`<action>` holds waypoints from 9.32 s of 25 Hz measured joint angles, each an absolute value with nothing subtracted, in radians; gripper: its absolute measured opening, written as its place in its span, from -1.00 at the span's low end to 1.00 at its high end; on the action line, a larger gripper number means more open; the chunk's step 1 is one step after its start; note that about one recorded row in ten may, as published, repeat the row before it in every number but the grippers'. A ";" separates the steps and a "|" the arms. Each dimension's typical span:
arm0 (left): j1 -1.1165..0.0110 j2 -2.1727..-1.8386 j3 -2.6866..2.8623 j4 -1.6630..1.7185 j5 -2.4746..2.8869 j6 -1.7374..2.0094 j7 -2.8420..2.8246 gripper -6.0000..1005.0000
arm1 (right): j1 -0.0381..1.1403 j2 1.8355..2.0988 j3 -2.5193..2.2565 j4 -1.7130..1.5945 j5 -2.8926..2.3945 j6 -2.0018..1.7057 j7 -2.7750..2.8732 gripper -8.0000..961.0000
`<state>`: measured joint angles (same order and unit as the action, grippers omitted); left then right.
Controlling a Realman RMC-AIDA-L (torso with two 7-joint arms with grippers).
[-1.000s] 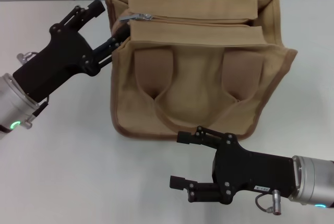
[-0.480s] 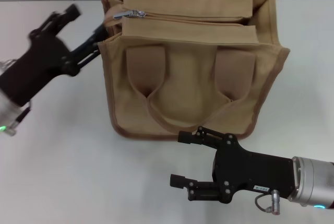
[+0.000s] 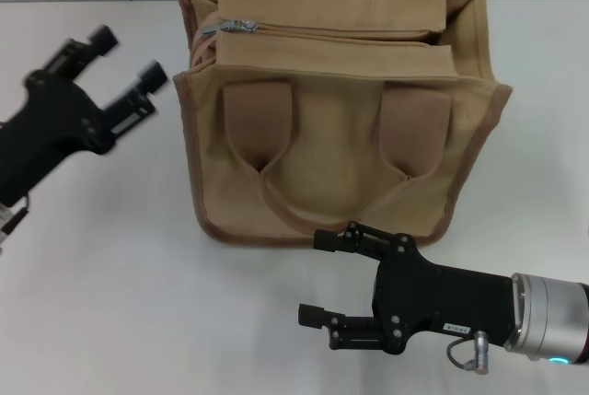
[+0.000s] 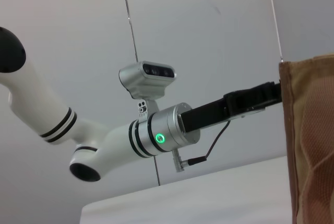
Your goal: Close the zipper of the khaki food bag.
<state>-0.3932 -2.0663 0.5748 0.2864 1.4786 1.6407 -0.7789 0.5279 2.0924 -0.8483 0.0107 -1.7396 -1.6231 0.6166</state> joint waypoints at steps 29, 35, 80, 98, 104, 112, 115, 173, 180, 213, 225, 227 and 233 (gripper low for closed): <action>-0.474 -2.072 0.689 0.362 1.452 1.549 -0.853 0.61 | 0.540 2.092 -0.833 0.010 -1.740 -1.585 0.617 0.74; -0.447 -2.069 0.726 0.465 1.487 1.520 -0.909 0.61 | 0.544 2.092 -0.832 0.007 -1.740 -1.584 0.617 0.74; -0.465 -2.080 0.768 0.293 1.304 1.531 -0.712 -0.68 | 0.569 2.092 -0.796 0.019 -1.740 -1.545 0.592 0.74; -0.514 -2.080 0.771 0.196 1.201 1.716 -0.754 -0.95 | 0.554 2.088 -0.738 -0.009 -1.737 -1.780 0.681 0.74; -0.605 -2.080 0.827 0.151 1.199 1.725 -0.762 -0.94 | 0.549 2.087 -0.612 -0.018 -1.736 -1.795 0.781 0.73; -0.617 -2.080 0.825 0.142 1.195 1.731 -0.763 -0.94 | 0.552 2.086 -0.487 -0.019 -1.736 -1.828 0.867 0.73; -0.623 -2.080 0.828 0.138 1.195 1.742 -0.763 -0.94 | 0.572 2.086 -0.482 -0.021 -1.736 -1.821 0.902 0.73; -0.728 -2.082 0.832 0.066 1.199 1.775 -0.787 -0.92 | 0.701 2.092 -0.339 0.042 -1.767 -1.698 0.948 -0.33; -0.728 -2.082 0.833 0.064 1.200 1.776 -0.788 -0.91 | 0.709 2.091 -0.347 0.048 -1.771 -1.701 1.001 -0.33; -0.724 -2.082 0.825 0.051 1.197 1.780 -0.781 -0.90 | 0.662 2.087 -0.333 0.034 -1.765 -1.715 1.000 -0.98; -0.711 -2.082 0.807 0.061 1.192 1.781 -0.778 -0.90 | 0.538 2.083 -0.207 -0.081 -1.764 -1.719 1.118 -0.98; -0.711 -2.082 0.805 0.061 1.192 1.781 -0.778 -0.90 | 0.530 2.083 -0.198 -0.089 -1.764 -1.722 1.123 -0.98; -0.699 -2.082 0.789 0.071 1.192 1.778 -0.778 -0.89 | 0.497 2.080 -0.169 -0.126 -1.763 -1.730 1.136 -0.97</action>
